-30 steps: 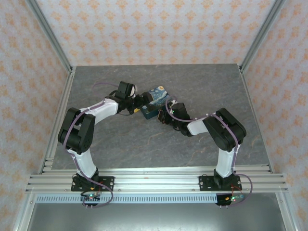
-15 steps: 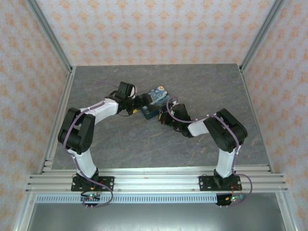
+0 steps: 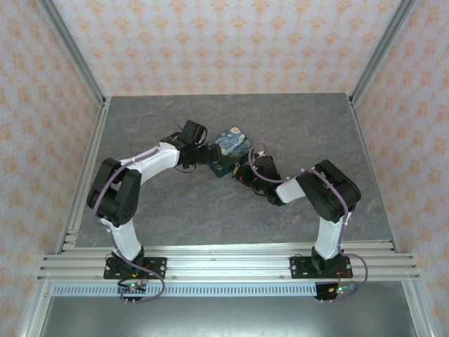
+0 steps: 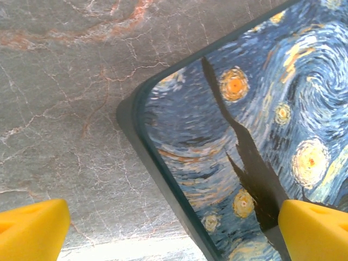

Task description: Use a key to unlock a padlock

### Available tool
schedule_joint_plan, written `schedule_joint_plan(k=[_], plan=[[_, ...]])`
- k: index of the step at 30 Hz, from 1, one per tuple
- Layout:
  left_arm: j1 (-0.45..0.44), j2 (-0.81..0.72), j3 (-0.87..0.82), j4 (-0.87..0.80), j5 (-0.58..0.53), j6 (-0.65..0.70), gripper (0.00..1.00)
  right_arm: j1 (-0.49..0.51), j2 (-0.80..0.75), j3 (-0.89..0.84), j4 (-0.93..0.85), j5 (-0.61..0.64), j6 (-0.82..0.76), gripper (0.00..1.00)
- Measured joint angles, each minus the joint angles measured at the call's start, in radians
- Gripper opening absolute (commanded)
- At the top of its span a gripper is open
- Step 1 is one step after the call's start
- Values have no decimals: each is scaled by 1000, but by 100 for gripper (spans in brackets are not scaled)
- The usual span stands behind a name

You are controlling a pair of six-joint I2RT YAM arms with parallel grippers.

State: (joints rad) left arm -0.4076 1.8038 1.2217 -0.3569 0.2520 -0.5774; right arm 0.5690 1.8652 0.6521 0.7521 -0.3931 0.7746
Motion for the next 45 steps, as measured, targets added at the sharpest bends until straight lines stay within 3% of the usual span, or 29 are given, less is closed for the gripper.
schedule_joint_plan(k=[12,45], plan=[[-12,3,0,9,-25,3,98,-3,16,-31,97,26,134,0],[-16,32,-2,85,0,-1,94,-90,55,103,-16,26,82,0]])
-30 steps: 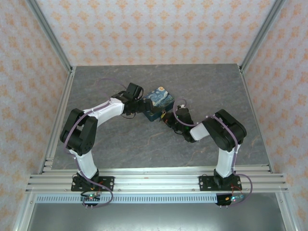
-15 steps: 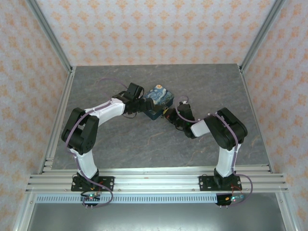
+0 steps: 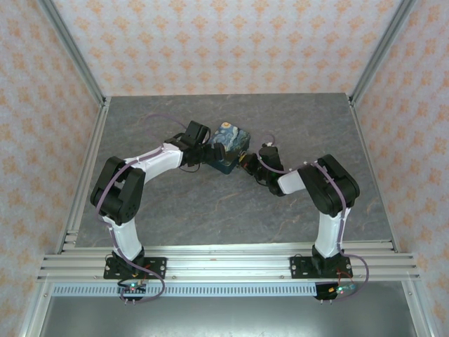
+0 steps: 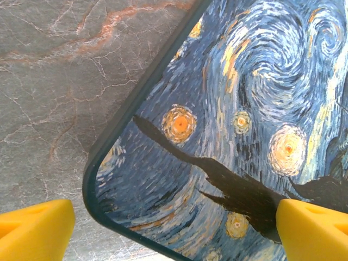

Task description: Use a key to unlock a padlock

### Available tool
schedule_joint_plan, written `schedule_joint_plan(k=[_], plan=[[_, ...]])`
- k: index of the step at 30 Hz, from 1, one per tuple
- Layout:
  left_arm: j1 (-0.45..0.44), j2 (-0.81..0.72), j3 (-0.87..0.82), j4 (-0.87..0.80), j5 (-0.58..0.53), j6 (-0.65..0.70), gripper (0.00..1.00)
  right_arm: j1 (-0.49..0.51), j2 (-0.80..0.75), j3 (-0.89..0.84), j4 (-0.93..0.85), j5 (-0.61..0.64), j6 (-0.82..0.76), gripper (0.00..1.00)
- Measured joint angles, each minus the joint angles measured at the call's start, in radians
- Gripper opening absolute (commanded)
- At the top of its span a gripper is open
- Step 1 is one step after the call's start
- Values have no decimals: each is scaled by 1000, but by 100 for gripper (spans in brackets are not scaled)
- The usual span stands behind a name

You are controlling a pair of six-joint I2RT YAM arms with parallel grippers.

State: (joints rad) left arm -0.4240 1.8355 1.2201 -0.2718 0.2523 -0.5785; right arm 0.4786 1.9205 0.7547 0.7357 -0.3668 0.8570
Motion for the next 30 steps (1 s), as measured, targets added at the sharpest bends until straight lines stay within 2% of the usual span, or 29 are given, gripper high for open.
schedule_joint_plan(k=[7,14,22,30], plan=[[0,0,0,0,0,-4,94,-7,37,7,71,-11,61,0],[0,5,0,10,0,-7,92,-35,53,43,55,-69,74,0],[0,7,0,15,1,-7,91,-61,53,179,-183,-129,-31,0],[0,7,1,14,2,-6,90,-62,41,290,-436,-109,-201,0]])
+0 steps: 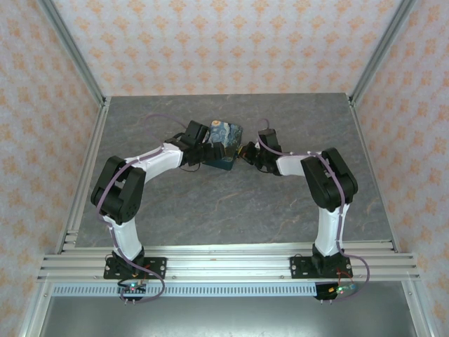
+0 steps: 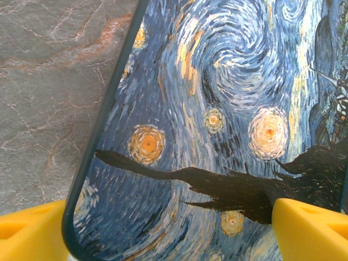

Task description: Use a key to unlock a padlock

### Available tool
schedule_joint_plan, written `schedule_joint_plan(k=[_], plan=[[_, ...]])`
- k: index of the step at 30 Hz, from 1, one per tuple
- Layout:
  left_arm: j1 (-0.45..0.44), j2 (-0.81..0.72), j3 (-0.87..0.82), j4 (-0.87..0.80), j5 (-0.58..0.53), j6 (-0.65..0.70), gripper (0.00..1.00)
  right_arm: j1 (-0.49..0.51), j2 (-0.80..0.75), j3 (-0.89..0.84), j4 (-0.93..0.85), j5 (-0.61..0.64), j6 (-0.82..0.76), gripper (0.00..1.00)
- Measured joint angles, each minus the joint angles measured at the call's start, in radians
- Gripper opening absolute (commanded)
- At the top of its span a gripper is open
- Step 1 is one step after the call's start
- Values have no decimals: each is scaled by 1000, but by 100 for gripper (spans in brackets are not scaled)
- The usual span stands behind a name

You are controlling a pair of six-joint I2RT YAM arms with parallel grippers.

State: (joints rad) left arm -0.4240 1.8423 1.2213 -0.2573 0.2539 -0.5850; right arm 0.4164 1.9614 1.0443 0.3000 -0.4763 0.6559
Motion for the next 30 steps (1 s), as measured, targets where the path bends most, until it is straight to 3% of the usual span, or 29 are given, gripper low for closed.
schedule_joint_plan(k=[7,17,25,30], plan=[[-2,3,1,0,14,1,90,2,-22,38,-134,53,-95,0],[-2,5,2,0,26,1,89,2,-29,55,-180,48,-141,0],[-1,18,11,7,33,0,89,-47,-14,37,-53,-90,-1,0],[-1,18,11,8,33,0,89,-64,5,30,2,-108,51,0]])
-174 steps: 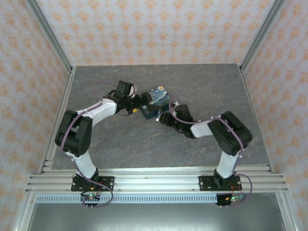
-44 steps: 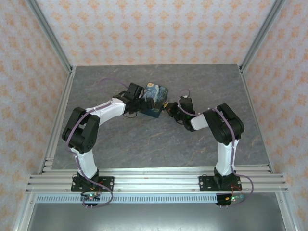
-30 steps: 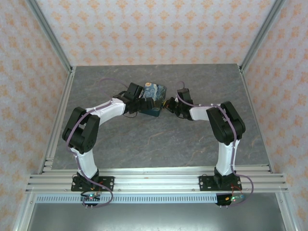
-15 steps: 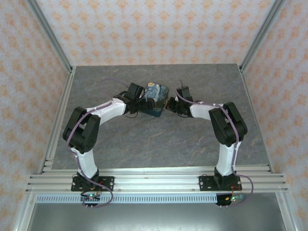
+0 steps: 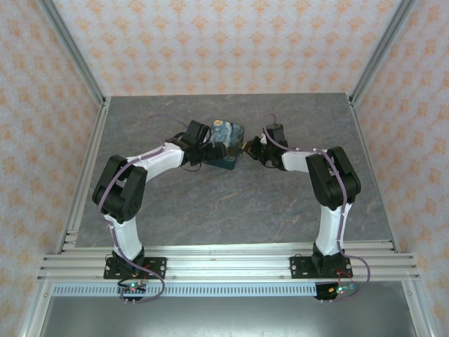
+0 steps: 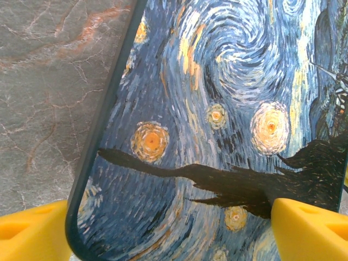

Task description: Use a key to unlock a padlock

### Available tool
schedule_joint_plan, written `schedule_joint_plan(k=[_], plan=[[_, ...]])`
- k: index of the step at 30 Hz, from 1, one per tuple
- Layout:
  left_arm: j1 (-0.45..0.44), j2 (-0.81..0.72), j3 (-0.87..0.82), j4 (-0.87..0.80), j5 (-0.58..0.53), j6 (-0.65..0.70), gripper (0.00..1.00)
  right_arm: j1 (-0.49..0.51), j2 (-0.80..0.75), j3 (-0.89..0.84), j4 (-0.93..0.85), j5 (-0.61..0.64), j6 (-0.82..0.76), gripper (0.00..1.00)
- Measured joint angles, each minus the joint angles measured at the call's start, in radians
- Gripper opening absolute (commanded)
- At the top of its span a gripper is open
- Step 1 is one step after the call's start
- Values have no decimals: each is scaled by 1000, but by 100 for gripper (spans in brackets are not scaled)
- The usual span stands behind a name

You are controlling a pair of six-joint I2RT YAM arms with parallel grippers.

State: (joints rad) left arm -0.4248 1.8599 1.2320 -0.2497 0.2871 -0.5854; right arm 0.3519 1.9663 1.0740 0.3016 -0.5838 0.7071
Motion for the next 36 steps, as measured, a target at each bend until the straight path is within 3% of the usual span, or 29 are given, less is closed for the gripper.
schedule_joint_plan(k=[13,20,26,29,32,36], plan=[[0,-1,11,-17,1,3,92,-82,-121,-242,43,32,23,1],[0,-45,9,-116,23,11,95,-90,-257,-353,-22,74,11,49],[0,-159,1,-196,29,11,99,-144,-435,-427,-127,104,-5,73],[4,-260,-1,-220,23,11,100,-169,-560,-446,-222,131,-26,95],[11,-375,-3,-246,-11,24,100,-176,-695,-437,-329,177,-60,99],[29,-538,-3,-288,-148,71,100,-176,-827,-360,-479,306,-121,99]])
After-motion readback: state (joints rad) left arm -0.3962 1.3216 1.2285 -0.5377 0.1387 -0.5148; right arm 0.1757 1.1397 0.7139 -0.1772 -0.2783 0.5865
